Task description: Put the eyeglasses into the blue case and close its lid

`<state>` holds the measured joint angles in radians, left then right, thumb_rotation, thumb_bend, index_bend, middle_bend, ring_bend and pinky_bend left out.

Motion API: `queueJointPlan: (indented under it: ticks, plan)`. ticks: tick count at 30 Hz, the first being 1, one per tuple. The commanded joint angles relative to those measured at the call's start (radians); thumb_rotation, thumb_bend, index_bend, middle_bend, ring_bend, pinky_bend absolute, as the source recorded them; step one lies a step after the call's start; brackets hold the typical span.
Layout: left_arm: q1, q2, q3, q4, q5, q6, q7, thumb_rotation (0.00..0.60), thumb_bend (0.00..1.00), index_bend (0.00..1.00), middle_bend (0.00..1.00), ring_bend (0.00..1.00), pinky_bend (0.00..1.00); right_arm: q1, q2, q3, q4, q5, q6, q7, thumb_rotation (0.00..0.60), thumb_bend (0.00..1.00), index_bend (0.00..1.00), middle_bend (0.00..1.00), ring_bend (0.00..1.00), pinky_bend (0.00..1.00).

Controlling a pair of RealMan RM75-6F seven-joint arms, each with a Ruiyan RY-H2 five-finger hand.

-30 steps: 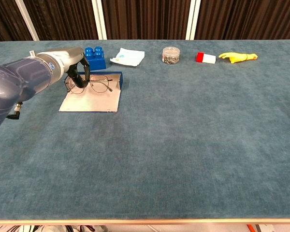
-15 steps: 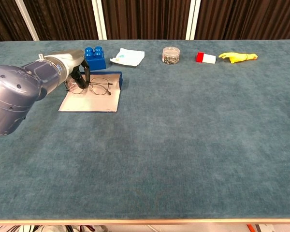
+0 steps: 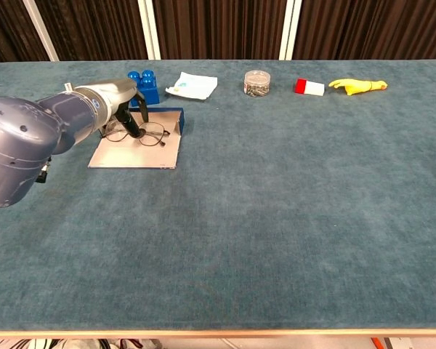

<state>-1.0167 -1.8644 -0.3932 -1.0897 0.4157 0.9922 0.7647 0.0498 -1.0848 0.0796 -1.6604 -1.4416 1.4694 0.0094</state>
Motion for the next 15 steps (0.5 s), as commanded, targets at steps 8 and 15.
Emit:
queueJointPlan:
  ticks: [8, 15]
  plan:
    - [0.142, 0.158, 0.131, -0.327, 0.271, 0.209, -0.069, 0.6, 0.37, 0.21, 0.04, 0.05, 0.15, -0.001, 0.002, 0.001, -0.003, 0.001, 0.0, 0.006, 0.6, 0.04, 0.0, 0.0, 0.05, 0.19]
    - [0.232, 0.252, 0.194, -0.464, 0.311, 0.174, -0.165, 0.6, 0.4, 0.23, 0.52, 0.73, 0.85, -0.002, 0.001, 0.002, -0.007, 0.009, -0.001, -0.001, 0.6, 0.04, 0.0, 0.0, 0.05, 0.19]
